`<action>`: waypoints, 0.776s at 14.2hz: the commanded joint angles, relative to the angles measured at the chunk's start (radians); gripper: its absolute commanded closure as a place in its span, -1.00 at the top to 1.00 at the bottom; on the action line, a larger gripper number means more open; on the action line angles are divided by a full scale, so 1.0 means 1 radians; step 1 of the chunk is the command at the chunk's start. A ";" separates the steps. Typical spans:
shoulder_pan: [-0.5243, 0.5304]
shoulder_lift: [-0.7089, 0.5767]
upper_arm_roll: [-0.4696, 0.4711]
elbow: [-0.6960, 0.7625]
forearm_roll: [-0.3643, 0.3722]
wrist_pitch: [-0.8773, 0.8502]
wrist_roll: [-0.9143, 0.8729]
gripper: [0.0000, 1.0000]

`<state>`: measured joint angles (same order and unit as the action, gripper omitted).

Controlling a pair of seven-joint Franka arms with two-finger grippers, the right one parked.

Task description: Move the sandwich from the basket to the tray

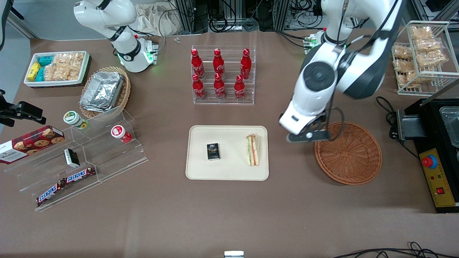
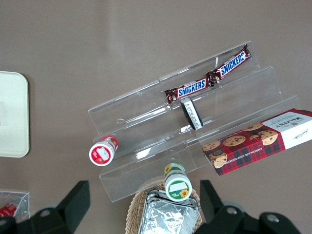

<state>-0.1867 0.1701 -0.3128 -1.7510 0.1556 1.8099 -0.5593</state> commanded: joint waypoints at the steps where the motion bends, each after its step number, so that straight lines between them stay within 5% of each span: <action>1: 0.105 -0.087 -0.005 -0.027 -0.017 -0.053 0.143 1.00; 5: 0.281 -0.083 -0.003 0.060 -0.117 -0.133 0.430 1.00; 11: 0.354 -0.028 -0.002 0.171 -0.111 -0.165 0.553 1.00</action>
<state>0.1622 0.0980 -0.3019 -1.6651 0.0494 1.6863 -0.0190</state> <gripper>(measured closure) 0.000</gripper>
